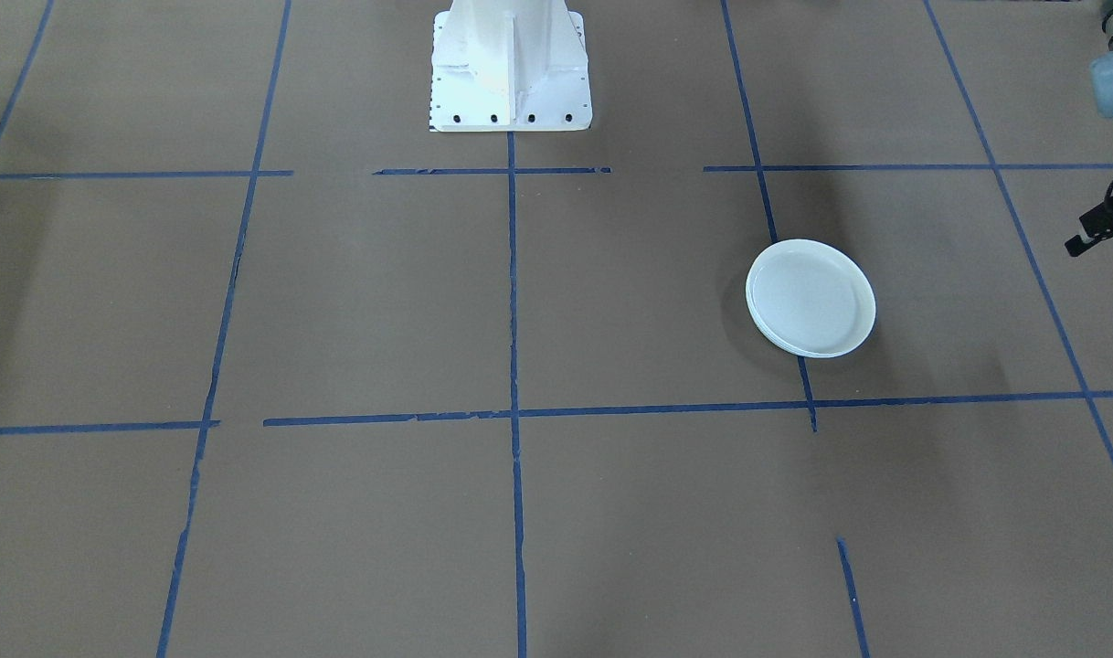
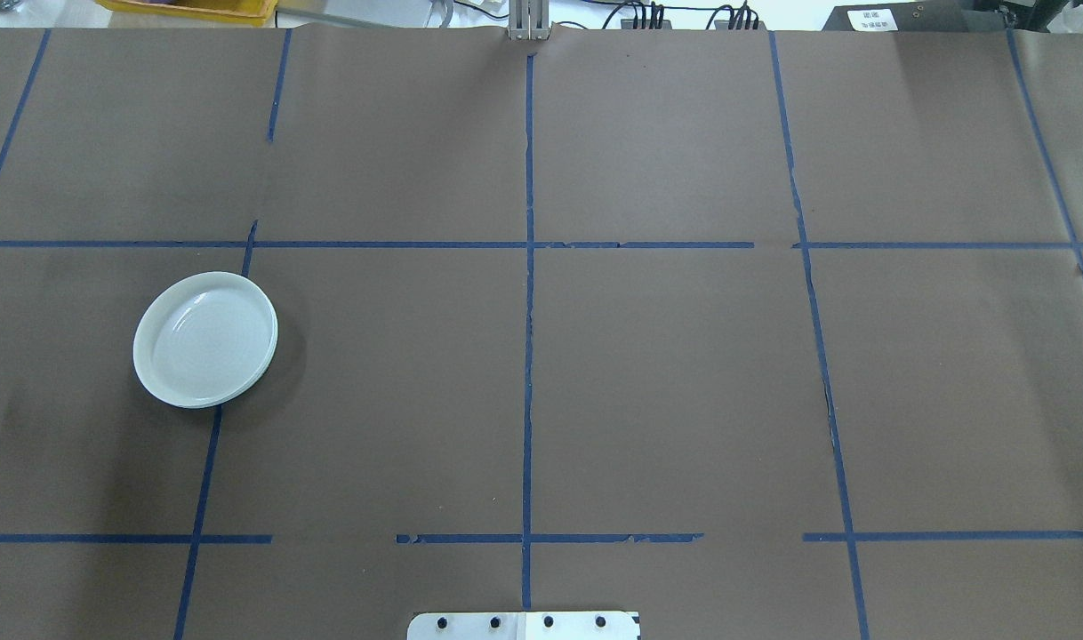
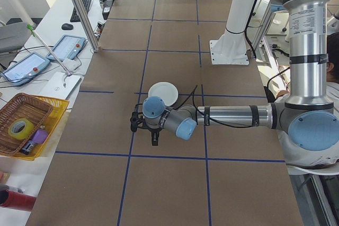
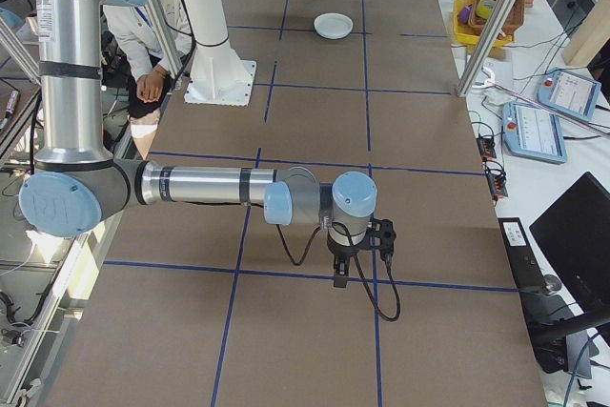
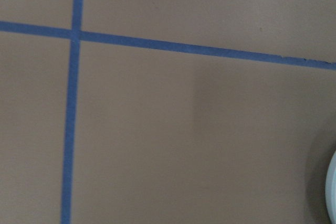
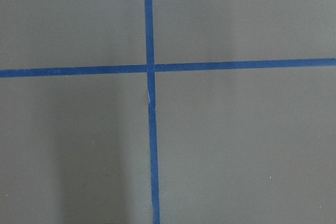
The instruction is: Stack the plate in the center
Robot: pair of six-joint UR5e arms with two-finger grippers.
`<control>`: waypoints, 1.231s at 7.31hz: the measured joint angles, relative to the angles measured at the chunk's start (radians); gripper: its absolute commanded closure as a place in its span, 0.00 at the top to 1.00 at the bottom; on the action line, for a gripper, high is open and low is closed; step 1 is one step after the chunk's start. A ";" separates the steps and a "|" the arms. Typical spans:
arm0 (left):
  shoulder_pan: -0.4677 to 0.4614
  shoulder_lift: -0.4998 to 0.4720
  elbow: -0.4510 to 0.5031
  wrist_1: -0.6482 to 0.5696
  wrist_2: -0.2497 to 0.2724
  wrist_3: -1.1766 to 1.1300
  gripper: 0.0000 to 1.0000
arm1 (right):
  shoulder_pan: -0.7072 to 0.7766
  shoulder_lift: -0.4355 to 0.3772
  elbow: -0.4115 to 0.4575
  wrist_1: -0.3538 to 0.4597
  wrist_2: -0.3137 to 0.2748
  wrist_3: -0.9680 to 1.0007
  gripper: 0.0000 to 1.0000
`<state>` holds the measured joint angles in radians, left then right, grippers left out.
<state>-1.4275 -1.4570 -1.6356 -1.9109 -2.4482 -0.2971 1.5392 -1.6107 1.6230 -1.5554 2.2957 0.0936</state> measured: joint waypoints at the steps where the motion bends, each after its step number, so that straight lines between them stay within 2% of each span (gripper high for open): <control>1: -0.070 -0.002 -0.028 0.118 0.002 0.134 1.00 | 0.000 0.000 0.000 0.000 0.000 0.000 1.00; 2: -0.122 -0.005 -0.042 0.189 0.013 0.222 1.00 | 0.000 0.000 0.000 0.000 0.000 -0.001 1.00; 4: -0.166 -0.008 -0.050 0.228 0.051 0.285 1.00 | 0.000 0.000 0.000 0.000 0.000 0.000 1.00; 7: -0.168 -0.016 -0.047 0.220 0.225 0.299 1.00 | 0.000 0.000 0.000 0.000 0.000 -0.001 1.00; 9: -0.168 -0.015 -0.043 0.187 0.250 0.298 1.00 | -0.001 0.000 0.000 0.000 -0.001 -0.001 1.00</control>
<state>-1.5953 -1.4721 -1.6789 -1.7236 -2.1978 0.0013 1.5387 -1.6107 1.6229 -1.5554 2.2950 0.0930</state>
